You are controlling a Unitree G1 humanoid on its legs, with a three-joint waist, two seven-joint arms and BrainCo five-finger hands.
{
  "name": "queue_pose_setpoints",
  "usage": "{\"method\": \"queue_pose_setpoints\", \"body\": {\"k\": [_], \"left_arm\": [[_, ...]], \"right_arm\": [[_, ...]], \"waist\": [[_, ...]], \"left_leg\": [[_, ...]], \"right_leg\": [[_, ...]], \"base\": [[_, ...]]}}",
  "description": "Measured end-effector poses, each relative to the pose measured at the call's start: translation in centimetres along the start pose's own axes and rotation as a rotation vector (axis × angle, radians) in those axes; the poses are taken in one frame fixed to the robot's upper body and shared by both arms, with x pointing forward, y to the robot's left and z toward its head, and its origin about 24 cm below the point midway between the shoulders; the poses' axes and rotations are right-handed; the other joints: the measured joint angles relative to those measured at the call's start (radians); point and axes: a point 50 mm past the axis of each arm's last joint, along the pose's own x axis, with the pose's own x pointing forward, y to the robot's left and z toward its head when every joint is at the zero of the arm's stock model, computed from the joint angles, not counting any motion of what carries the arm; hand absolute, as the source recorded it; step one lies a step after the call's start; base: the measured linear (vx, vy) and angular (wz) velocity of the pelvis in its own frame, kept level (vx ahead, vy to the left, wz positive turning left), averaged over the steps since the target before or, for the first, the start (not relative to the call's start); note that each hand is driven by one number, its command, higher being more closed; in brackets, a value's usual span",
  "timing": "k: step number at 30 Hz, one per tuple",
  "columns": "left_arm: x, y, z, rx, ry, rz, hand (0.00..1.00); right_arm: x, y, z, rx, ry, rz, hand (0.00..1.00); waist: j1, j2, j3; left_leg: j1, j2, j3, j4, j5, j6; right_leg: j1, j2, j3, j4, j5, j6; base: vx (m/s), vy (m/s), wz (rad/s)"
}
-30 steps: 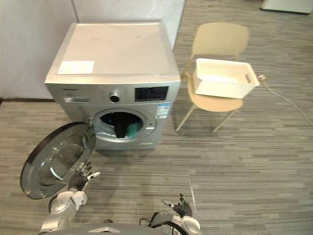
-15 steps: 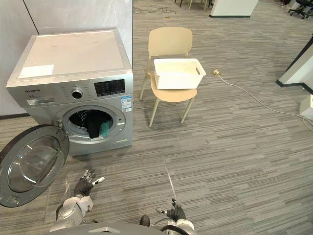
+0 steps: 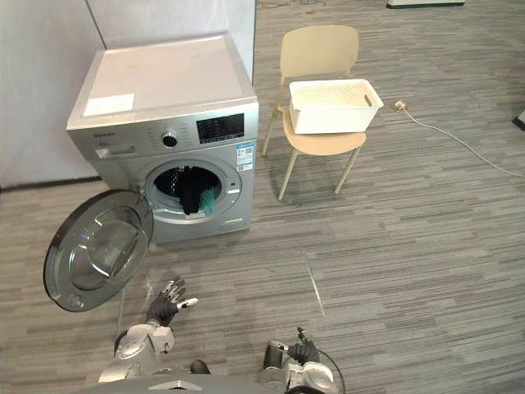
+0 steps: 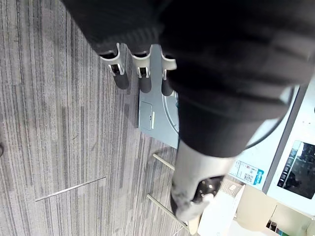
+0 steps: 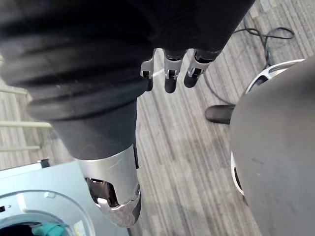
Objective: Pick up the laundry basket with both hands and put the clothes into the washing machine.
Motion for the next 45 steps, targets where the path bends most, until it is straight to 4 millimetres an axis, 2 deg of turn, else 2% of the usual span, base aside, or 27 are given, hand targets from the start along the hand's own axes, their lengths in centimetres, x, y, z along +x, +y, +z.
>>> {"method": "queue_pose_setpoints", "body": {"k": [2,4,6,10,12,16,19,24,28,31,32,34,36,38,40,41,44,45], "left_arm": [[-0.1,0.2,-0.1,0.006,0.006,0.002,0.00],[-0.1,0.3,0.0,0.016,0.005,-0.003,0.00],[-0.1,0.3,0.1,0.045,0.003,-0.015,0.00],[-0.3,0.3,0.2,0.049,-0.008,-0.021,0.00],[-0.3,0.2,0.0,0.044,0.000,-0.022,0.00],[-0.6,0.9,-0.4,0.042,0.014,0.004,0.00],[-0.9,2.0,-0.9,0.020,0.032,0.063,0.00],[-2.0,4.2,-1.7,-0.016,0.054,0.167,0.00],[-2.2,4.4,-2.5,-0.019,0.082,0.185,0.00],[-2.2,4.1,-2.6,-0.028,0.083,0.179,0.00],[-2.2,4.1,-2.6,-0.028,0.085,0.181,0.00],[-2.2,4.1,-2.7,-0.031,0.086,0.186,0.00],[-2.1,4.2,-2.4,-0.030,0.079,0.193,0.00],[-1.5,4.1,-1.2,-0.044,0.034,0.216,0.00],[-1.1,4.0,0.8,-0.099,-0.062,0.256,0.00],[-1.0,4.2,2.1,-0.122,-0.129,0.297,0.00],[-2.1,7.8,6.8,-0.230,-0.359,0.564,0.00],[-3.1,9.7,8.5,-0.274,-0.440,0.697,0.00]], "right_arm": [[-0.2,0.1,-0.2,0.006,-0.003,0.002,0.00],[-0.4,0.4,-0.2,-0.004,-0.013,0.019,0.00],[-0.6,0.4,-0.6,-0.007,-0.003,0.019,0.00],[-0.8,0.5,-0.7,-0.025,-0.009,0.029,0.00],[-0.8,0.5,-0.7,-0.025,-0.009,0.029,0.00],[-0.8,0.7,-1.1,-0.017,0.010,0.030,0.00],[-0.8,0.8,-1.6,-0.016,0.037,0.030,0.00],[-0.7,0.9,-1.8,-0.017,0.052,0.034,0.00],[-0.7,1.0,-1.7,-0.016,0.050,0.037,0.00],[-0.7,1.2,-1.8,-0.014,0.051,0.045,0.00],[-0.7,1.0,-1.8,-0.018,0.049,0.042,0.00],[-0.7,0.8,-1.7,-0.022,0.048,0.036,0.00],[-0.7,0.7,-1.7,-0.020,0.048,0.033,0.00],[-0.7,0.3,-1.7,0.006,0.045,0.010,0.00],[-0.7,0.1,-1.7,0.023,0.043,-0.003,0.00],[-0.7,0.1,-1.6,0.033,0.035,-0.009,0.00],[-0.7,0.2,-1.5,0.040,0.021,-0.012,0.00],[-0.7,0.1,-1.4,0.041,0.019,-0.014,0.00]], "waist": [[0.004,-0.016,0.001],[0.011,-0.020,0.001],[0.018,-0.024,-0.013],[0.031,-0.027,-0.023],[0.029,-0.027,-0.023],[0.018,-0.037,-0.029],[0.030,-0.050,-0.036],[0.041,-0.060,-0.038],[0.036,-0.068,-0.030],[0.034,-0.073,-0.023],[0.037,-0.059,-0.014],[0.044,-0.046,-0.008],[0.036,-0.044,-0.007],[0.027,-0.041,-0.002],[0.029,-0.053,0.003],[0.029,-0.038,0.011],[0.026,-0.043,0.016],[0.021,-0.042,0.016]], "left_leg": [[0.013,-0.014,0.002,-0.006,-0.005,0.008],[0.038,-0.014,0.004,-0.009,-0.015,0.012],[0.062,-0.014,0.013,-0.031,-0.024,-0.002],[0.091,-0.013,0.024,-0.068,-0.011,-0.003],[0.114,-0.014,0.017,-0.083,-0.006,-0.006],[0.138,-0.029,-0.057,-0.095,0.012,-0.008],[0.135,-0.034,-0.108,-0.103,0.034,-0.013],[0.151,-0.057,-0.138,-0.194,0.108,-0.014],[0.165,-0.047,-0.163,-0.204,0.134,-0.016],[0.094,-0.008,-0.184,-0.069,0.077,-0.024],[0.046,0.026,-0.192,0.023,0.027,-0.034],[0.009,0.073,-0.193,0.121,-0.025,-0.050],[-0.004,0.101,-0.182,0.157,-0.054,-0.055],[-0.004,0.138,-0.106,0.167,-0.059,-0.058],[-0.007,0.149,-0.077,0.169,-0.059,-0.059],[-0.008,0.148,-0.076,0.168,-0.056,-0.058],[-0.002,0.123,-0.082,0.137,-0.032,-0.050],[0.005,0.105,-0.086,0.112,-0.022,-0.047]], "right_leg": [[0.009,-0.012,0.003,0.002,0.030,-0.004],[0.037,-0.011,0.003,0.006,0.031,-0.005],[0.043,-0.005,0.003,0.010,0.031,-0.006],[0.041,0.000,0.000,0.025,0.024,-0.016],[0.041,-0.001,-0.005,0.064,-0.003,-0.033],[0.056,-0.018,-0.006,0.149,-0.078,-0.039],[0.091,-0.021,-0.056,0.128,-0.087,-0.039],[0.111,-0.016,-0.058,0.074,-0.095,-0.027],[0.138,-0.006,-0.079,0.070,-0.100,-0.025],[0.144,0.006,-0.104,0.068,-0.114,-0.028],[0.145,0.024,-0.102,0.067,-0.116,-0.030],[0.150,0.056,-0.084,0.064,-0.116,-0.031],[0.155,0.072,-0.076,0.061,-0.115,-0.032],[0.151,0.069,-0.076,0.055,-0.114,-0.035],[0.139,0.061,-0.069,0.061,-0.112,-0.037],[0.136,0.060,-0.068,0.067,-0.112,-0.037],[0.132,0.051,-0.071,0.072,-0.112,-0.037],[0.132,0.039,-0.081,0.072,-0.112,-0.036]], "base": [[0.07,0.159,0.08],[0.07,0.082,-0.04],[0.07,0.026,-0.15],[0.10,-0.009,-0.13],[0.10,-0.013,0.08],[0.09,-0.017,0.53],[0.04,-0.036,0.55],[-0.08,-0.040,0.22],[-0.12,-0.049,0.17],[-0.14,-0.052,0.26],[-0.15,-0.045,0.01],[-0.12,-0.025,-0.14],[-0.05,-0.012,-0.07],[-0.02,0.023,0.13],[0.00,0.054,0.08],[0.03,0.052,0.00],[0.08,0.034,0.06],[0.11,0.028,0.19]]}}
